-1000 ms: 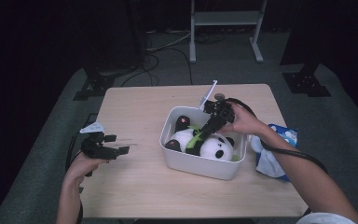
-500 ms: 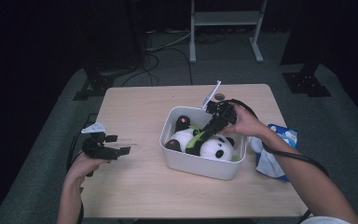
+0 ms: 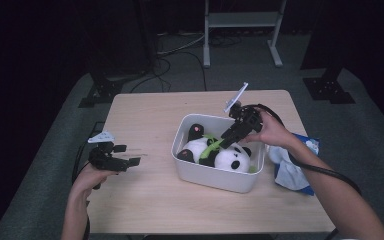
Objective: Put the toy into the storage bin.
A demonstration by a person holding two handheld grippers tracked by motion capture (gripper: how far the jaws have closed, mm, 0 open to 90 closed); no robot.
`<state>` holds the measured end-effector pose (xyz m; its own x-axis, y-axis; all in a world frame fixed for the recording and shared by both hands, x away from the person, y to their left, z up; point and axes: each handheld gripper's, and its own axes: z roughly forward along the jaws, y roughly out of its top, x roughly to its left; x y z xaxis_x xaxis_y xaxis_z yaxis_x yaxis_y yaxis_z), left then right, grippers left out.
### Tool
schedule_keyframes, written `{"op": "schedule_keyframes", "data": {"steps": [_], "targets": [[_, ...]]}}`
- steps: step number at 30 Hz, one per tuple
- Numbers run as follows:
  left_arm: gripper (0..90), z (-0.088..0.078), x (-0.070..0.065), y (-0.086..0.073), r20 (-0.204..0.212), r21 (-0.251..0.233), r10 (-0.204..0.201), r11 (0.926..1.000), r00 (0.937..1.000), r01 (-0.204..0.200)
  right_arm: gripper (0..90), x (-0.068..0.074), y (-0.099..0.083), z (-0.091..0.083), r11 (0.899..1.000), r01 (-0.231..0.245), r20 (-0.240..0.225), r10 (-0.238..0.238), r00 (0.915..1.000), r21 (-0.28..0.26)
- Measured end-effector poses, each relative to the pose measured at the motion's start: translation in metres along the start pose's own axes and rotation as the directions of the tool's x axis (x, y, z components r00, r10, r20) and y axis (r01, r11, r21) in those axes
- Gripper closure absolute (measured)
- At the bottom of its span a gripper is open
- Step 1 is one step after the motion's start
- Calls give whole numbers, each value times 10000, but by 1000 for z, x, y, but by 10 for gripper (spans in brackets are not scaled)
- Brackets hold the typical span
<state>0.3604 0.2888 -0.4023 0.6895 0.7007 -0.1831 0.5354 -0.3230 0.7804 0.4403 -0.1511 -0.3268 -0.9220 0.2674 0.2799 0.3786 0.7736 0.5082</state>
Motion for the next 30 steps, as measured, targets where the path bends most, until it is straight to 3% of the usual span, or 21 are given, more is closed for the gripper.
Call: {"op": "schedule_keyframes", "data": {"steps": [30], "targets": [[91, 2, -3, 0, 59, 63, 84, 9999, 9999, -84, 506, 15, -21, -45, 9949, -257, 394, 296, 9988, -972]]}}
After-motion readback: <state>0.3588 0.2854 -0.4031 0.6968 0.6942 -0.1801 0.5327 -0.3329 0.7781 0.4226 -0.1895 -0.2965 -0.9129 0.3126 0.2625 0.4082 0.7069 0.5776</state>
